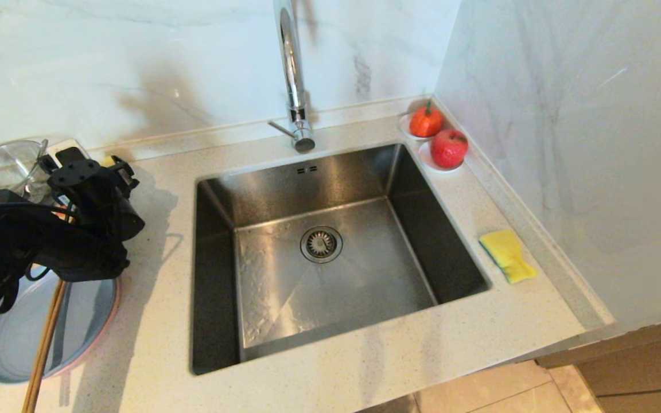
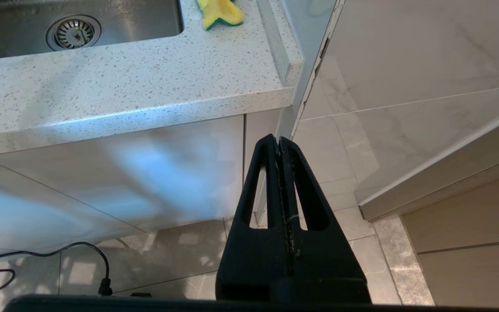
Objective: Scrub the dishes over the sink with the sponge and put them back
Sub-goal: Place the dish soap on the table
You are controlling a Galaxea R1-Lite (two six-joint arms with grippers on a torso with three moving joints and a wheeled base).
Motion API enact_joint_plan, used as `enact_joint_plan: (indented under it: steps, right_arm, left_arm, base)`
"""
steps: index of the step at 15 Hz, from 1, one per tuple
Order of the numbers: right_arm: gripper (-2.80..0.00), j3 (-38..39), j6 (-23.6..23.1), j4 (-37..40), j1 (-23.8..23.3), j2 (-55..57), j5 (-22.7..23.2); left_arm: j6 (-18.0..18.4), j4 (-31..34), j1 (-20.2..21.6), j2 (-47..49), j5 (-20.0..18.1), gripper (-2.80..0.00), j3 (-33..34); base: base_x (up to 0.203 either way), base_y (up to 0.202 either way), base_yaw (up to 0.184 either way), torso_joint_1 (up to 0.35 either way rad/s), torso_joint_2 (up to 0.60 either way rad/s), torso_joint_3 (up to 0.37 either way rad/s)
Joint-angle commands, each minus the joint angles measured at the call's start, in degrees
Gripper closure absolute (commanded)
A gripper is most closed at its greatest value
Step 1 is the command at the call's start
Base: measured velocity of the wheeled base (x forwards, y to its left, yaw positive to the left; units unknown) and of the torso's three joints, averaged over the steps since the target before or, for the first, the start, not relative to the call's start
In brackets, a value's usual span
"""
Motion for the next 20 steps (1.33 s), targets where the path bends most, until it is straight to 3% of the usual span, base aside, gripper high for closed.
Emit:
enact_joint_plan:
  steps: [1, 3, 7, 11, 14, 15, 17, 20]
  right_arm:
    - [0.0, -0.06, -0.06, 0.0, 0.0, 0.02, 0.02]
    - [0.0, -0.06, -0.06, 0.0, 0.0, 0.02, 0.02]
    - [0.0, -0.06, -0.06, 0.0, 0.0, 0.02, 0.02]
    - [0.0, -0.06, 0.01, 0.0, 0.0, 0.02, 0.02]
    - [0.0, -0.06, -0.06, 0.0, 0.0, 0.02, 0.02]
    - [0.0, -0.06, 0.03, 0.0, 0.0, 0.02, 0.02]
    - [0.0, -0.06, -0.06, 0.0, 0.0, 0.02, 0.02]
    - [0.0, -0.06, 0.01, 0.0, 0.0, 0.02, 0.02]
  left_arm:
    - [-0.35, 6.72, 0.02, -0.58, 0.23, -2.8, -2.85]
    - [-0.61, 11.43, 0.02, -1.84, 0.23, -2.8, -4.12]
    - [-3.01, 38.04, 0.02, -8.25, -0.99, -2.8, -9.82]
    - [-6.93, 62.68, 0.5, -11.7, -8.11, -2.8, -18.8]
    - [-10.04, 79.7, 2.39, -12.25, -18.0, -2.8, -27.35]
    - [-10.06, 83.27, 3.8, -12.28, -22.2, -2.8, -28.53]
    - [-8.17, 83.93, 6.17, -12.32, -28.44, -2.8, -28.97]
    - [-7.33, 84.01, 8.62, -11.14, -32.33, -2.8, -29.18]
  base:
    - [0.0, 0.0, 0.0, 0.0, 0.0, 0.0]
    - [0.0, 0.0, 0.0, 0.0, 0.0, 0.0]
    - [0.0, 0.0, 0.0, 0.0, 0.0, 0.0]
    - [0.0, 0.0, 0.0, 0.0, 0.0, 0.0]
    - [0.0, 0.0, 0.0, 0.0, 0.0, 0.0]
    - [0.0, 0.0, 0.0, 0.0, 0.0, 0.0]
    - [0.0, 0.0, 0.0, 0.0, 0.0, 0.0]
    - [0.0, 0.0, 0.0, 0.0, 0.0, 0.0]
